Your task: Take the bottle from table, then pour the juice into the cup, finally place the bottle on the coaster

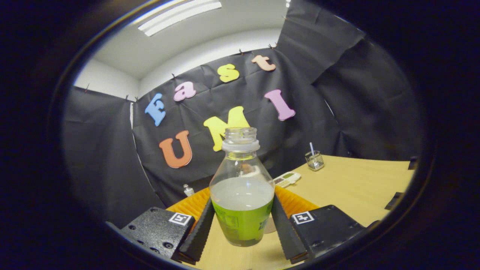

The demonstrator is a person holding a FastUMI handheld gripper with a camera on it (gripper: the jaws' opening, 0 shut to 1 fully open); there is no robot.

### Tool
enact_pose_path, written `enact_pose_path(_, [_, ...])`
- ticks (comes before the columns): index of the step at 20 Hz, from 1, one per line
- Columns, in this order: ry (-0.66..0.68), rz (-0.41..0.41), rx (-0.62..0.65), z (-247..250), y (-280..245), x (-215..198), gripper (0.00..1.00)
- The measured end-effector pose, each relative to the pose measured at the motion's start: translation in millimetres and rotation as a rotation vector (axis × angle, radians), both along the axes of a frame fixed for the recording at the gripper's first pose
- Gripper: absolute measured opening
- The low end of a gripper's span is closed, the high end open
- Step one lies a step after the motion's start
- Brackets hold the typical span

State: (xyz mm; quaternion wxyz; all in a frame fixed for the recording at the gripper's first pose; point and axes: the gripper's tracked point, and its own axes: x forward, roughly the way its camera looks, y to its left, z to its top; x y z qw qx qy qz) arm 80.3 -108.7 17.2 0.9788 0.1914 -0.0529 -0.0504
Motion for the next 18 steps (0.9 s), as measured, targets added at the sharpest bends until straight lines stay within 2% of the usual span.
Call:
enact_pose_path(2, [-0.019, -0.014, -0.070, 4, 6, 3, 0.82])
enact_pose_path(6, [-0.024, -0.008, -0.129, 4, 26, 17, 0.83])
enact_pose_path(11, [0.081, -0.077, -0.234, -15, 30, 51, 0.83])
enact_pose_path(18, [0.158, -0.118, -0.329, -50, 24, 113, 0.84])
